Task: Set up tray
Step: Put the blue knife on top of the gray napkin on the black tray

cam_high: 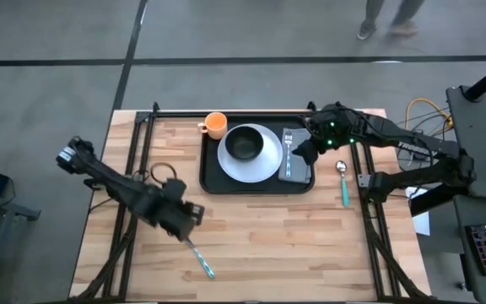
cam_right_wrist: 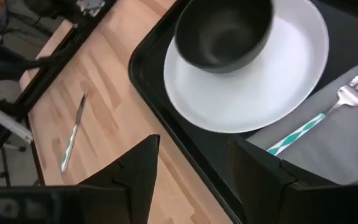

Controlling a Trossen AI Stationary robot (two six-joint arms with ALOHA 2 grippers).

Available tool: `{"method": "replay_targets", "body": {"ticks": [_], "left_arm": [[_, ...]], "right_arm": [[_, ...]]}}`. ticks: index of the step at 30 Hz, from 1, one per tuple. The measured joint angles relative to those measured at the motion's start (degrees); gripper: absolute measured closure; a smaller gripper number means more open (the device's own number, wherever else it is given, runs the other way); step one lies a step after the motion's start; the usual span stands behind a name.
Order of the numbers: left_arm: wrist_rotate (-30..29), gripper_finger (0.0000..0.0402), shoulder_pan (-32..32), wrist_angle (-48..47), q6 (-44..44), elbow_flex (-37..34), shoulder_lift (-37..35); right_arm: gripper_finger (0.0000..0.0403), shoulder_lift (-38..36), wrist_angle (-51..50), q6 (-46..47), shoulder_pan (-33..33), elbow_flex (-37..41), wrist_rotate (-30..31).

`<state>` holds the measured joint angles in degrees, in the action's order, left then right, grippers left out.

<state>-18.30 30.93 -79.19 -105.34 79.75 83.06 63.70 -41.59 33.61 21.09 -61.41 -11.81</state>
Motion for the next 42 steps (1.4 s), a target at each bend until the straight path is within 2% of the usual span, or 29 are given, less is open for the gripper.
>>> {"method": "replay_targets", "body": {"ticks": [5,10,14,21,28,32,38,42], "left_arm": [[5.82,0.0250,2.76,2.39,-7.03,-0.03,5.90],[10.87,0.0250,3.50,9.81,-5.00,-0.03,11.34],[14.82,0.0250,4.07,13.75,-6.73,-0.03,15.43],[15.09,0.0250,7.06,16.32,-11.59,-0.03,20.26],[9.10,0.0250,8.51,22.41,-16.00,-0.38,22.90],[9.27,0.0247,9.06,28.59,-20.10,-0.43,25.02],[9.46,0.0233,9.19,34.36,-29.02,0.32,28.19],[10.75,0.0234,8.60,33.97,-29.35,2.25,29.69]], "right_arm": [[0.0221,0.15,0.05,-0.83,-0.51,0.02,0.00],[0.0222,0.15,0.18,-0.78,-0.57,0.02,-0.15],[0.0219,0.15,0.20,-0.24,-0.99,0.02,-0.12],[0.0218,0.17,0.25,2.46,-1.55,0.02,-0.15],[0.0218,0.18,0.33,5.36,-2.15,0.02,0.16],[0.0218,0.22,0.38,7.10,-2.36,0.02,0.18],[0.0221,0.22,0.40,3.32,-3.25,0.00,0.04],[0.0227,0.22,0.33,-1.37,-3.52,-0.02,-0.25]]}}
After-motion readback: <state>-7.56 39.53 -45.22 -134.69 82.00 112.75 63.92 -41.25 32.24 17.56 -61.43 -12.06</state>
